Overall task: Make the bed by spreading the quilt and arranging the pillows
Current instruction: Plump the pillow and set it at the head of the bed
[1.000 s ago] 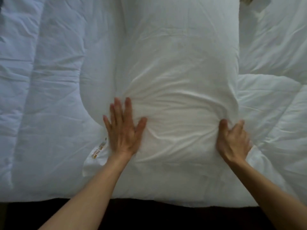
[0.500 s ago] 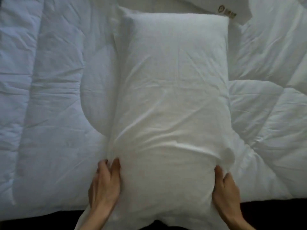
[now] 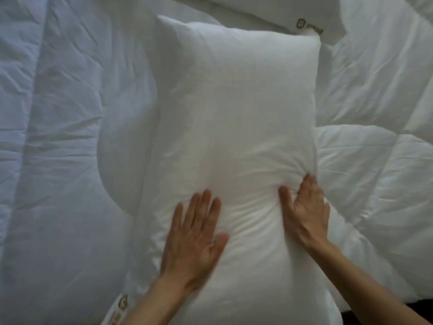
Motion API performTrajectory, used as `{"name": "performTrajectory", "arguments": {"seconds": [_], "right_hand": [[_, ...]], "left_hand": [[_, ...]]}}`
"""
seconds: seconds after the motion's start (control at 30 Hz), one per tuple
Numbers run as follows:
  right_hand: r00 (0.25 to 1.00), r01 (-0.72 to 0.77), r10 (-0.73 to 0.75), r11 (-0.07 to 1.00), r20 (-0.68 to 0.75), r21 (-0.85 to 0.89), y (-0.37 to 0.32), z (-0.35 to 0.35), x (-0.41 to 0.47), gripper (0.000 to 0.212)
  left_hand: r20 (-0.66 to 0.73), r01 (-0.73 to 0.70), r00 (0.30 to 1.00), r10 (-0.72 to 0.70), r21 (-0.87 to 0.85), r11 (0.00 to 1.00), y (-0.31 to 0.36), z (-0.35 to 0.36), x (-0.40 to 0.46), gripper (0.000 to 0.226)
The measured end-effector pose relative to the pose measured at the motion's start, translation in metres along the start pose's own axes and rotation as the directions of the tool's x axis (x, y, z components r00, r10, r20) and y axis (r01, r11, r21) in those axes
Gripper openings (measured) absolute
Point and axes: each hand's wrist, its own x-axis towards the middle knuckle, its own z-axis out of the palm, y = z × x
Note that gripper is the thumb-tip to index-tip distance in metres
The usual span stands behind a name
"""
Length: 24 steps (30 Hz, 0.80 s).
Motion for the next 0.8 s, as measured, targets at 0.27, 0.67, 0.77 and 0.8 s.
{"name": "performTrajectory", "arguments": {"seconds": [0.27, 0.67, 0.77, 0.8], "right_hand": [[0.649, 0.686, -0.685, 0.715, -0.331, -0.136, -0.101, -0.030, 0.031, 0.076], [0.694, 0.647, -0.627, 0.759, -0.353, -0.074, -0.168, -0.082, 0.165, 0.080], [0.642, 0.699, -0.752, 0.653, -0.148, -0.292, -0.187, -0.078, 0.224, 0.076], [0.756, 0.605, -0.649, 0.741, -0.080, -0.293, -0.179, -0.076, 0.255, 0.076]], "left_hand": [[-0.306, 0.102, 0.945, -0.113, -0.049, 0.994, -0.003, -0.081, 0.158, 0.066], [-0.179, 0.217, 0.956, -0.231, -0.096, 0.972, -0.054, -0.101, 0.328, 0.080], [-0.148, 0.236, 0.958, -0.244, -0.072, 0.969, -0.067, -0.097, 0.367, 0.078], [-0.102, 0.291, 0.949, -0.298, -0.079, 0.953, -0.080, -0.088, 0.382, 0.076]]}}
